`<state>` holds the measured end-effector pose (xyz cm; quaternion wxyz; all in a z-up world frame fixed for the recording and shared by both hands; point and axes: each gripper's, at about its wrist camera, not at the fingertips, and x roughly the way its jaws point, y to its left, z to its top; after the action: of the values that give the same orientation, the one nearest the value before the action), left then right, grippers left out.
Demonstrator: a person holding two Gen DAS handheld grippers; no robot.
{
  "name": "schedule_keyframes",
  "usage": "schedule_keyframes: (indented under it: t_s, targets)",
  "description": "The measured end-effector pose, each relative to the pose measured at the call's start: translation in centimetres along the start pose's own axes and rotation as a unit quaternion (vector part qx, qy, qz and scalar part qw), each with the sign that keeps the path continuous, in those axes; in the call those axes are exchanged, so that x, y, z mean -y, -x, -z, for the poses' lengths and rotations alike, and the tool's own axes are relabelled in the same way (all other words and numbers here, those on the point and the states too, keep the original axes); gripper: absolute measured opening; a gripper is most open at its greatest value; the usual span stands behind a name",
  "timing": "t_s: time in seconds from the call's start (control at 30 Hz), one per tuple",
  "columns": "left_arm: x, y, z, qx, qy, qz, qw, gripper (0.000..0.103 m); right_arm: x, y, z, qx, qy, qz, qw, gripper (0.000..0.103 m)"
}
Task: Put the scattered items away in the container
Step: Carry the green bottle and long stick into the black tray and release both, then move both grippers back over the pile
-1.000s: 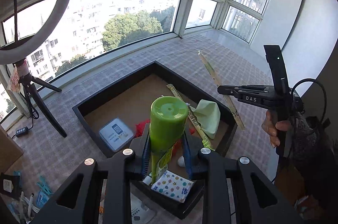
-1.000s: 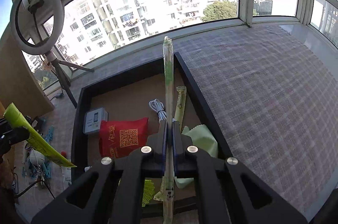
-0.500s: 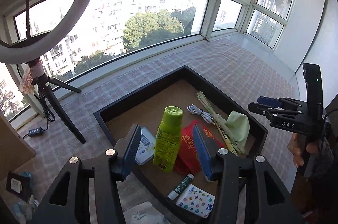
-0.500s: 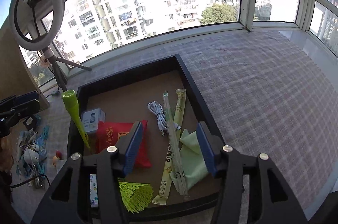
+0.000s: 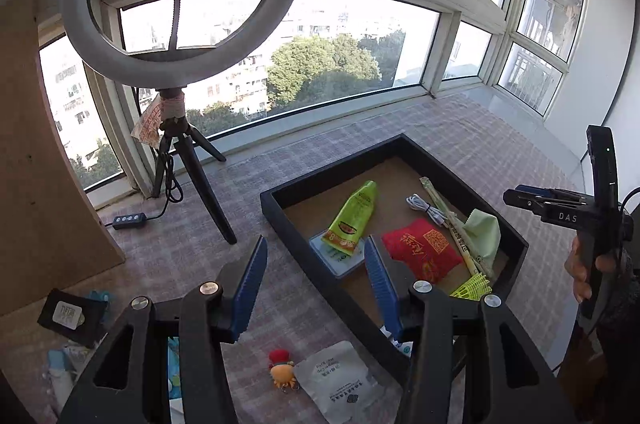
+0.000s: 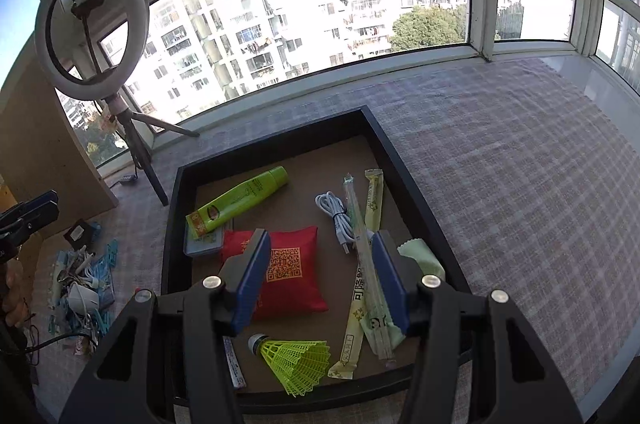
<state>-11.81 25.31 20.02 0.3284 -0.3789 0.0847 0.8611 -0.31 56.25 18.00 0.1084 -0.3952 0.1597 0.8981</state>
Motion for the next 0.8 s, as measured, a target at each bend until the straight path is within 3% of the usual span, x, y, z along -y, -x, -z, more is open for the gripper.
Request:
schedule_keyframes:
  t_s: [0.27, 0.43, 0.57, 0.8]
  targets:
    - [-6.0, 6.1, 5.0, 0.006, 0.034, -0.079, 0.9963, 0.049, -3.8, 0.3, 1.0, -0.009, 0.024, -0.031, 0.999, 0.052]
    - [-10.7, 10.9, 9.5, 0.012, 0.077, -0.139, 0.9873, 0.049, -9.1, -0.4, 2.6, -0.029, 0.070, -0.069, 0.995, 0.052]
    - [-14.3, 14.2, 14.5, -0.002, 0.117, -0.195, 0.9738, 0.050, -13.4, -0.9, 4.0, -0.045, 0.106, -0.099, 0.988, 0.052]
    - [-20.1, 19.9, 23.8, -0.019, 0.214, -0.266, 0.9397, 0.050, -20.0, -2.8, 6.5, -0.085, 0.152, -0.148, 0.973, 0.052]
